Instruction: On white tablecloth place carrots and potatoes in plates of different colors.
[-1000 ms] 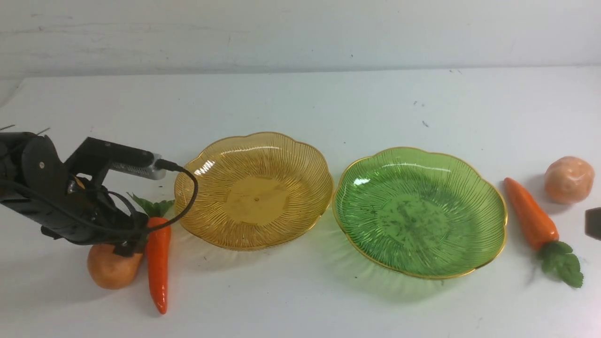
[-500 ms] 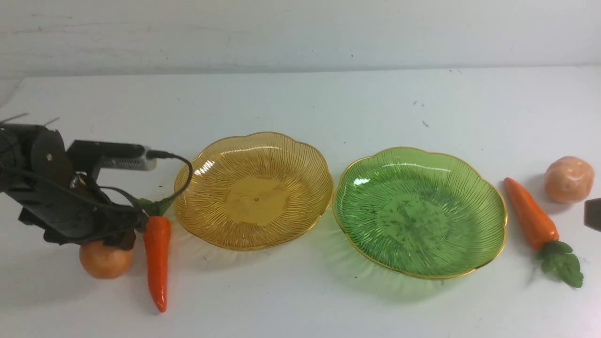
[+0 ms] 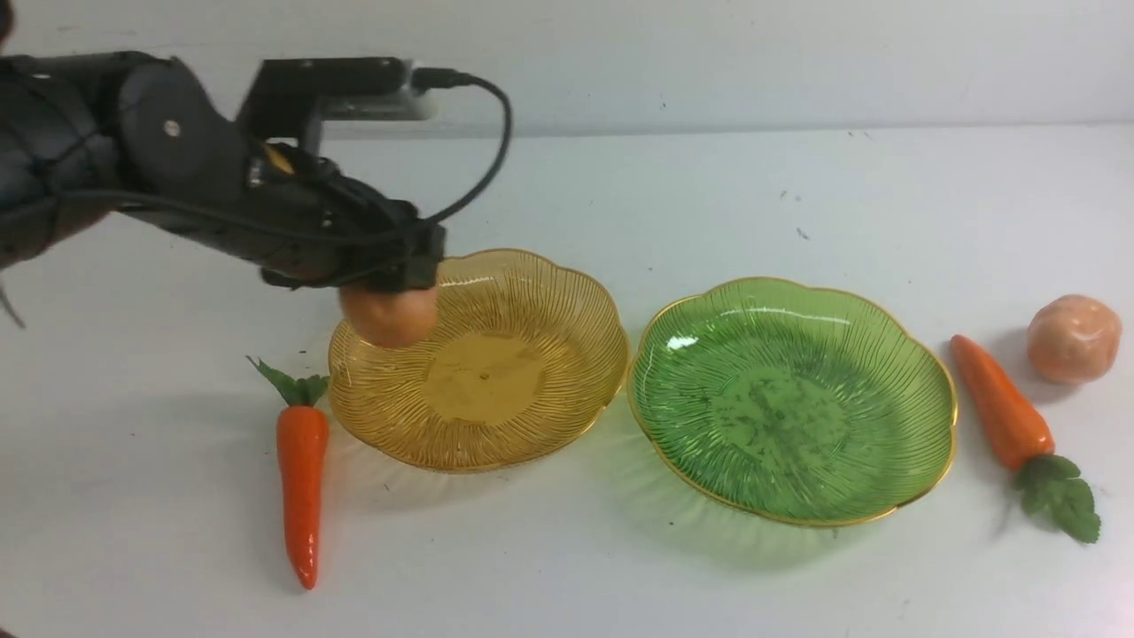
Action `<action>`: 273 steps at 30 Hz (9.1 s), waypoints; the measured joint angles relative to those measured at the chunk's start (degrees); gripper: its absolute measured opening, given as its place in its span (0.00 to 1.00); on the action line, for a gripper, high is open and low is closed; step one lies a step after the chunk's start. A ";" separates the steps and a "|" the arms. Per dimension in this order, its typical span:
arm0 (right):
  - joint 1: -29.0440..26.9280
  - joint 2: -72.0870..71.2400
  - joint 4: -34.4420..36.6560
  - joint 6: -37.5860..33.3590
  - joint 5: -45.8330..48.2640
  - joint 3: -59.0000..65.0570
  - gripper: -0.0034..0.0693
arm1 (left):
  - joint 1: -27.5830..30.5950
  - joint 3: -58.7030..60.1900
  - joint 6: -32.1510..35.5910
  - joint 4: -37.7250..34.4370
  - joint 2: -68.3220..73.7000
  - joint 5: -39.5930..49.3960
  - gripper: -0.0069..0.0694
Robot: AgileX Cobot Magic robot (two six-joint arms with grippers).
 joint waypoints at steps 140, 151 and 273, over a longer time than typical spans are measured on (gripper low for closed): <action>14.86 30.76 -7.88 2.90 -2.52 -4.15 0.77 | -20.12 -17.00 5.11 -4.91 9.22 9.22 0.32; 14.86 36.50 -5.95 0.42 -6.54 -4.15 0.52 | -20.35 -27.74 3.37 -4.20 22.38 8.97 0.52; 28.51 -75.28 -3.13 -1.99 -61.99 44.00 0.03 | 11.71 78.70 3.80 12.42 -104.98 -10.86 0.09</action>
